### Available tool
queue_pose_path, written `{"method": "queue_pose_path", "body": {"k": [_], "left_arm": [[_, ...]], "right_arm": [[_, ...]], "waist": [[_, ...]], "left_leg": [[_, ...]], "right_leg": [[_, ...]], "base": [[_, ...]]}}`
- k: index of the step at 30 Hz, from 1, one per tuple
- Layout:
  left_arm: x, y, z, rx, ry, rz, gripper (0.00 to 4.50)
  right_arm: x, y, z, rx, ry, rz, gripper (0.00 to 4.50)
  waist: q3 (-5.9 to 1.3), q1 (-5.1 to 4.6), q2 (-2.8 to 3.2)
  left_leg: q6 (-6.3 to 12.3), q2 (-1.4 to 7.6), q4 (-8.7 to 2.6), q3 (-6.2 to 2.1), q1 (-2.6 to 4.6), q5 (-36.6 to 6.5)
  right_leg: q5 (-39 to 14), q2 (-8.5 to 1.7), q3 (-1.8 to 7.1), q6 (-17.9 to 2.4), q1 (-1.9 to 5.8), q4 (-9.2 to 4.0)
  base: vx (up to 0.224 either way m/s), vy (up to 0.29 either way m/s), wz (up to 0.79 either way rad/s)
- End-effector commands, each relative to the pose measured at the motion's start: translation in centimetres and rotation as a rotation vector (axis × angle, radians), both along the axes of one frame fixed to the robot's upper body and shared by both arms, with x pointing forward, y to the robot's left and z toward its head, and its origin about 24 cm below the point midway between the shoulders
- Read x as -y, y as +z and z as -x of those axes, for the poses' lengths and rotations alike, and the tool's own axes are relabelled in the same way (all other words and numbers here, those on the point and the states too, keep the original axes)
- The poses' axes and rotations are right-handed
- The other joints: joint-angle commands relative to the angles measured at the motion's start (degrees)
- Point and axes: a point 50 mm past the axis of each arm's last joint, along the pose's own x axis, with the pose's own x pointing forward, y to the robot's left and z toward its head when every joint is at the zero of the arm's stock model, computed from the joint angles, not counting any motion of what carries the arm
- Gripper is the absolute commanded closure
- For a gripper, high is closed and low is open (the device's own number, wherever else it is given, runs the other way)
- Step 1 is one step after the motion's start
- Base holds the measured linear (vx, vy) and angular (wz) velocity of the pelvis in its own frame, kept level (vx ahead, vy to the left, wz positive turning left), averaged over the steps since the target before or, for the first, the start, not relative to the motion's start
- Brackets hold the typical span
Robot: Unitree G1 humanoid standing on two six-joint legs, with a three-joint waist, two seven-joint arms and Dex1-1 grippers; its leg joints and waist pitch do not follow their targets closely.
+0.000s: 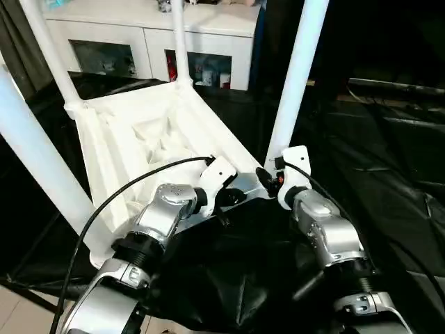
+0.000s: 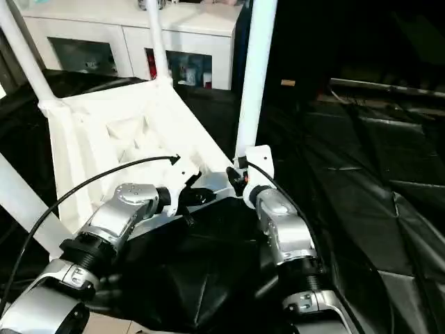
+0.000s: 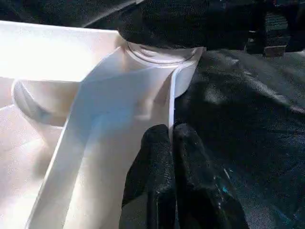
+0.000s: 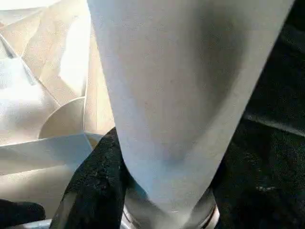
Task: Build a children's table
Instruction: Rotate leg to tighten
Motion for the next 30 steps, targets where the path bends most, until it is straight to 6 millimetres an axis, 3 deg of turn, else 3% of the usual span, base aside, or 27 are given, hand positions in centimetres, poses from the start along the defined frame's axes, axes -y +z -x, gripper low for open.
{"method": "queue_pose_path", "body": {"k": [1, 2, 6, 10, 13, 16, 20, 24, 26, 30], "left_arm": [[0.5, 0.0, 0.1, -0.019, -0.032, 0.019, 4.50], [0.2, -0.1, 0.2, -0.025, -0.047, 0.019, 4.50], [-0.9, 0.1, 0.4, -0.046, -0.103, 0.021, 4.50], [-2.4, 0.2, 1.1, -0.084, -0.217, 0.011, 4.50], [-2.9, 0.2, 1.6, -0.105, -0.280, 0.013, 4.50], [-3.9, 0.5, 2.6, -0.151, -0.405, 0.024, 4.50], [-4.7, 0.9, 3.4, -0.194, -0.492, 0.044, 4.50], [-4.8, 0.9, 3.5, -0.205, -0.505, 0.044, 4.50], [-4.6, 0.9, 3.4, -0.201, -0.503, 0.044, 4.50], [-4.5, 1.0, 3.5, -0.200, -0.505, 0.044, 4.50]], "right_arm": [[-2.6, -1.5, 1.0, -0.094, 0.140, -0.049, 1.93], [-2.5, -1.3, 1.0, -0.081, 0.171, -0.046, 1.80], [-1.9, -0.4, 1.7, -0.050, 0.348, -0.036, 1.59], [-0.1, 0.6, 3.5, -0.022, 0.607, 0.012, 1.59], [0.7, 0.8, 4.2, -0.028, 0.673, 0.026, 1.59], [1.9, 1.3, 5.3, -0.049, 0.790, 0.022, 1.59], [2.6, 1.4, 6.5, -0.089, 0.914, 0.033, 1.59], [2.4, 1.3, 7.0, -0.108, 0.966, 0.038, 1.59], [2.1, 1.2, 7.0, -0.117, 0.974, 0.030, 1.59], [1.8, 1.1, 7.1, -0.127, 0.989, 0.016, 1.96]], "waist": [[-2.89, 0.35, -0.02], [-2.91, 0.36, 0.22], [-3.07, 0.48, 0.16], [-3.15, 0.85, 0.28], [-3.29, 1.27, 0.27], [-3.04, 1.65, 0.38], [-2.98, 2.03, 0.57], [-3.00, 2.69, 0.51], [-2.94, 2.96, 0.17], [-3.03, 3.12, 0.30]], "left_leg": [[-0.74, 1.29, -3.89, -0.48, -0.22, -17.14], [-0.74, 1.30, -3.93, -0.51, -0.23, -17.16], [0.14, 1.36, -3.75, -0.45, -0.28, -15.36], [1.73, 1.52, -3.38, -0.33, -0.41, -13.11], [2.47, 1.60, -3.18, -0.25, -0.30, -11.89], [2.19, 1.87, -3.39, -0.20, -0.09, -14.00], [1.55, 2.11, -3.54, -0.21, 0.15, -15.91], [1.34, 2.14, -3.46, -0.18, 0.12, -15.77], [1.02, 2.05, -3.50, -0.21, 0.06, -15.74], [0.81, 1.99, -3.46, -0.28, 0.03, -14.93]], "right_leg": [[-16.88, -2.79, 2.26, -8.63, 2.57, -4.78], [-16.98, -2.83, 2.25, -8.61, 2.60, -4.80], [-13.25, -2.77, 2.20, -9.75, 2.87, -4.40], [-8.21, -2.66, 2.26, -11.19, 3.12, -3.87], [-6.30, -2.68, 2.20, -12.53, 3.17, -3.59], [-10.03, -2.80, 2.22, -12.84, 2.97, -3.86], [-11.29, -2.76, 2.24, -13.29, 2.77, -3.87], [-12.09, -2.91, 2.40, -13.26, 2.63, -3.81], [-12.90, -2.95, 2.38, -12.72, 2.64, -3.87], [-12.81, -2.99, 2.38, -12.19, 2.68, -3.82]], "base": [[0.000, 0.000, 0.00], [0.000, 0.000, 0.00], [0.000, 0.000, 0.00], [0.000, 0.000, 0.00], [0.000, 0.000, 0.00], [0.000, 0.000, 0.00], [0.000, 0.000, 0.00], [0.000, 0.000, 0.00], [0.000, 0.000, 0.00], [0.000, 0.000, 0.00]]}}
